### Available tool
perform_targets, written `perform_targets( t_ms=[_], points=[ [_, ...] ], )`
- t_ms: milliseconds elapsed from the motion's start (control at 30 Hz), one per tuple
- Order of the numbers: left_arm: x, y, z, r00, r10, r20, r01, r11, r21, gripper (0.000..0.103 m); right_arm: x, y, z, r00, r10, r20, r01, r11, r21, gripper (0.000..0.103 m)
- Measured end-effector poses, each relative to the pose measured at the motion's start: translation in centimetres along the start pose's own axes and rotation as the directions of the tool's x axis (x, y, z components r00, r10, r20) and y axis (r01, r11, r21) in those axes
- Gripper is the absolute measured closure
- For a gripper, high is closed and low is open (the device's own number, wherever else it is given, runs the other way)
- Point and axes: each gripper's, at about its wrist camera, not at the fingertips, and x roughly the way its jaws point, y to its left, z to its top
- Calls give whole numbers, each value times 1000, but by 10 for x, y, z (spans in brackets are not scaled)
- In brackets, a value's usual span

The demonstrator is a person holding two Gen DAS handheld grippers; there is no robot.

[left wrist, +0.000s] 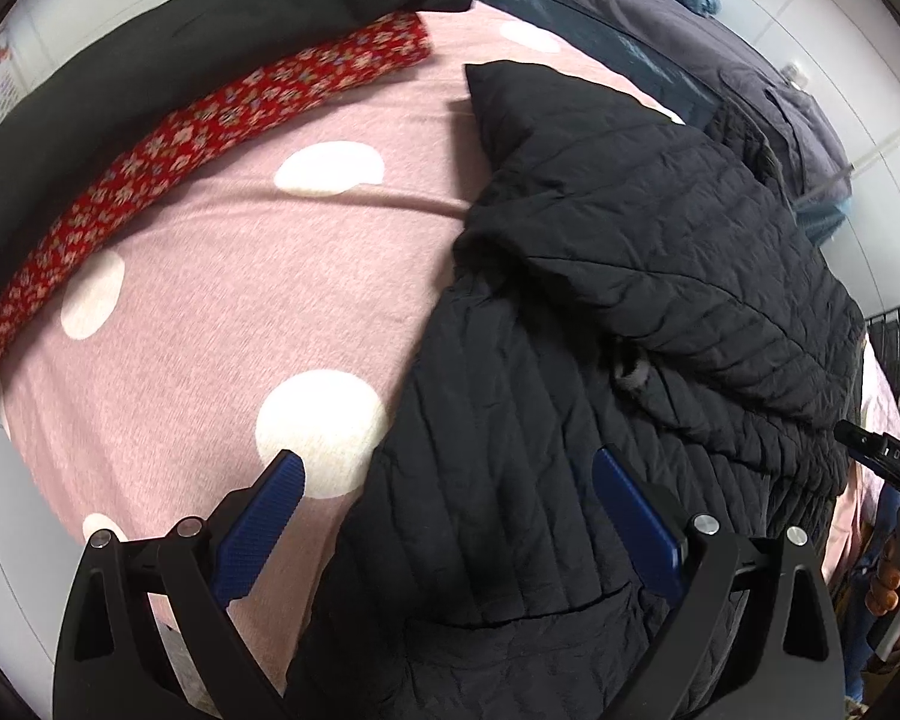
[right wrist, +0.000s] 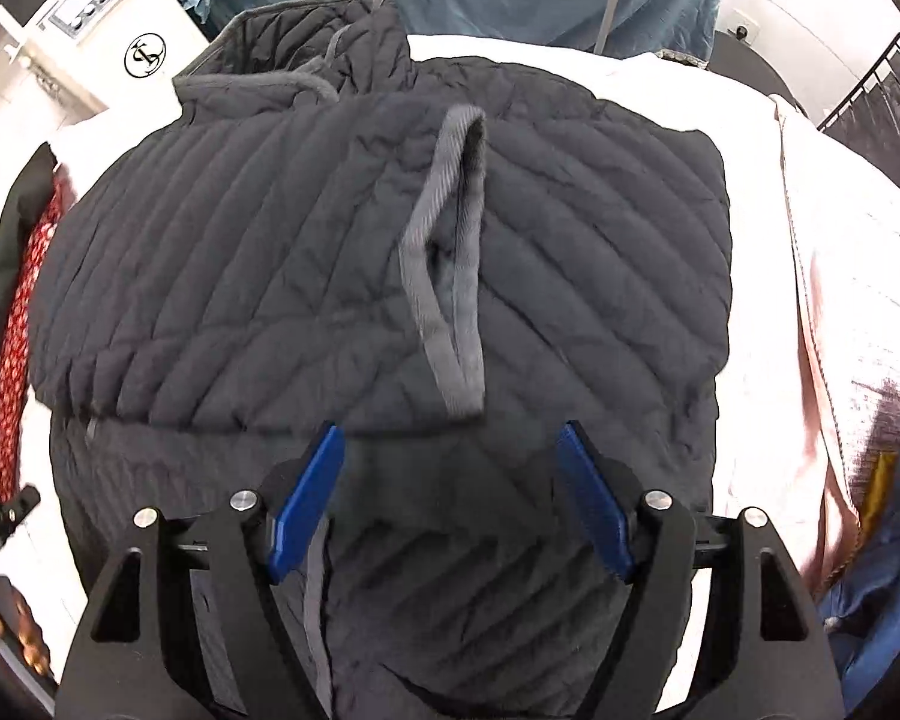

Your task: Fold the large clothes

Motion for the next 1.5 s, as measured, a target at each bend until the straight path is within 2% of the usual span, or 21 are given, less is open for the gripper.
perform_targets(
  t_ms=[133,233,300,367,467,633,767,867,1000,1067,1133,1233,1333,1433,1500],
  points=[
    [2,-8,-5,1000,0,-13,1,997,71,8,-6,-14,-15,999,30,-12,-29,1000,10,28],
    [2,-1,-13,999,-12,-30,15,994,111,8,-16,-46,-46,996,94,-8,-93,993,67,28],
    [3,8,-20,999,3,-36,1,993,122,8,-18,-66,-68,995,100,-7,-98,990,105,28],
    [6,27,-29,998,25,-64,-18,994,111,8,-20,-95,-99,994,107,-18,-103,981,163,28],
    [8,56,-42,994,13,-105,-6,998,66,8,-22,-122,-138,994,100,-43,-89,972,216,28],
    [6,85,-56,990,-9,-138,14,999,33,8,-16,-143,-186,985,153,-85,-124,954,273,28],
    [7,89,-59,989,-39,-140,45,998,38,8,-7,-153,-217,972,207,-109,-159,927,341,28],
    [10,84,-60,986,-79,-147,91,993,73,8,3,-154,-230,960,253,-121,-194,912,361,28],
    [27,81,-68,969,-137,-206,163,980,115,10,6,-146,-235,961,247,-127,-195,925,327,30],
    [35,79,-74,960,-137,-244,174,975,139,20,4,-141,-235,959,250,-135,-199,931,307,45],
    [39,75,-88,945,-148,-292,209,960,188,28,3,-132,-232,949,279,-145,-228,929,292,50],
    [41,74,-108,919,-189,-345,276,934,225,35,-2,-122,-240,948,269,-169,-229,947,223,55],
    [42,78,-113,918,-203,-339,288,932,219,36,2,-118,-246,943,273,-193,-229,948,221,56],
    [45,81,-103,912,-230,-340,303,935,182,42,9,-116,-243,939,281,-200,-228,941,249,56],
    [45,79,-102,913,-221,-343,300,934,196,44,15,-112,-240,934,284,-217,-227,941,252,56]
  ],
)
